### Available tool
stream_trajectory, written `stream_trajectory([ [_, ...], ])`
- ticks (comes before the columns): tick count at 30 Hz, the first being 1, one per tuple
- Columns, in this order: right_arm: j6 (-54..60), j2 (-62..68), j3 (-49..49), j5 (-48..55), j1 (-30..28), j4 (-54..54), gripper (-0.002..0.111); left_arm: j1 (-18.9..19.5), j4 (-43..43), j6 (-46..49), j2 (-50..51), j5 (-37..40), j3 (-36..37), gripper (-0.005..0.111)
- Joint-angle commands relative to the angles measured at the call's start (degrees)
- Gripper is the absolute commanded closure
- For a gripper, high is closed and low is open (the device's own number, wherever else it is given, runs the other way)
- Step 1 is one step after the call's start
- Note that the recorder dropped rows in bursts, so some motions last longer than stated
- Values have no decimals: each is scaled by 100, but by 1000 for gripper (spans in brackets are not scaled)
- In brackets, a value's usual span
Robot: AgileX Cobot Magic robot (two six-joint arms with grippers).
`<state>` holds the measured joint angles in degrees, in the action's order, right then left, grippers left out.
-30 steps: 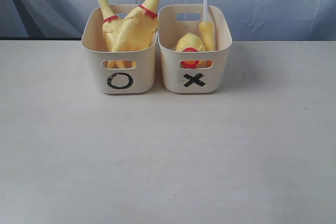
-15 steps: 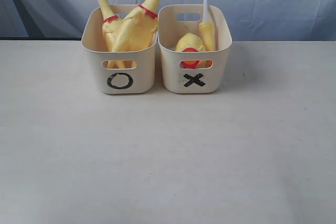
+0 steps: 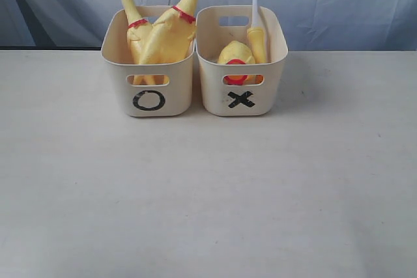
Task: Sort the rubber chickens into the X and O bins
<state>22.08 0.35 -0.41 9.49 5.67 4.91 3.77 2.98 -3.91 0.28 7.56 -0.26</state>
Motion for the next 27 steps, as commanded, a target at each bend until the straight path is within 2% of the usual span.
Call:
stream_trajectory([
  [1, 14, -35, 41, 318, -32, -43, 108, 8, -31, 1, -28, 28, 26, 107],
  [13, 14, -35, 41, 350, -32, -43, 108, 8, -31, 1, -28, 25, 26, 107],
  [16, 14, -35, 41, 350, -32, -43, 108, 8, -460, 154, -28, 346, 26, 107],
  [21, -25, -35, 41, 735, -32, -43, 108, 8, -460, 154, -28, 533, 26, 107],
  [25, -925, -35, 41, 735, -32, -43, 108, 8, -460, 210, -28, 532, 26, 107],
  [27, -1190, -35, 41, 735, -32, -18, 108, 8, -460, 590, -28, 532, 26, 107],
])
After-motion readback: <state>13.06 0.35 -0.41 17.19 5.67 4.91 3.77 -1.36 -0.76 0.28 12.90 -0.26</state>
